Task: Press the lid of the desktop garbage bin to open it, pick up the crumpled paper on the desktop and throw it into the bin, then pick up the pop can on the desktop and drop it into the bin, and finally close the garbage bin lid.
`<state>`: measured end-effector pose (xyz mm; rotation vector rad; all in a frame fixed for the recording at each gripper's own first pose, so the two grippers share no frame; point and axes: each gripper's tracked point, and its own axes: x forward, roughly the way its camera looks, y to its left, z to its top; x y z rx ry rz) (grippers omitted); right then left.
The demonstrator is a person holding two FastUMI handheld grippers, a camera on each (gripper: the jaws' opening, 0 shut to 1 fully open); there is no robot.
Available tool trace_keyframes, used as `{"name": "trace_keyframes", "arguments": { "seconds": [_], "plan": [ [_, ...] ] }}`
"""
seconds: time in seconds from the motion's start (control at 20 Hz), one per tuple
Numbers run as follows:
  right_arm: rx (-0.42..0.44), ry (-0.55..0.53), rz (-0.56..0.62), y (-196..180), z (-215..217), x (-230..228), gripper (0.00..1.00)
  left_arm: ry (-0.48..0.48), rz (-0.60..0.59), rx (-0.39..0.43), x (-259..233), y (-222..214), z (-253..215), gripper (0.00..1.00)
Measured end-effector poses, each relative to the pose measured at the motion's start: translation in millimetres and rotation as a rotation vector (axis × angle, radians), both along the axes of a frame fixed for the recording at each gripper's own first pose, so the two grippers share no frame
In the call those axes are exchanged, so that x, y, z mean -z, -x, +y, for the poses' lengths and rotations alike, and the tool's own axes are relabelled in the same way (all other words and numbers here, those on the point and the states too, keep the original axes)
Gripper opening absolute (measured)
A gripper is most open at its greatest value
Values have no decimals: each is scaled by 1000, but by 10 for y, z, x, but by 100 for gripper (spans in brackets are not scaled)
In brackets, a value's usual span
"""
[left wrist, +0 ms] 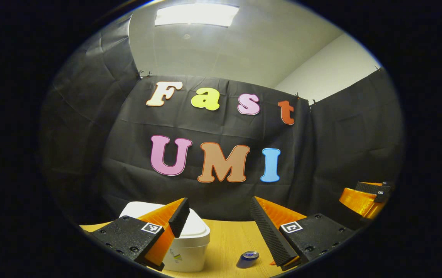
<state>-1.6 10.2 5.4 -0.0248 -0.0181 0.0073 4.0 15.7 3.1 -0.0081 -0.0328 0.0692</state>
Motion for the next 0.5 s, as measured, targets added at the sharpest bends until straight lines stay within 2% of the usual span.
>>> {"name": "trace_keyframes", "arguments": {
  "seconds": [0.5],
  "plan": [
    [5, -20, 0, 23, -11, 19, 95, 3, 6, 24, -1, 37, -73, 95]
  ]
}}
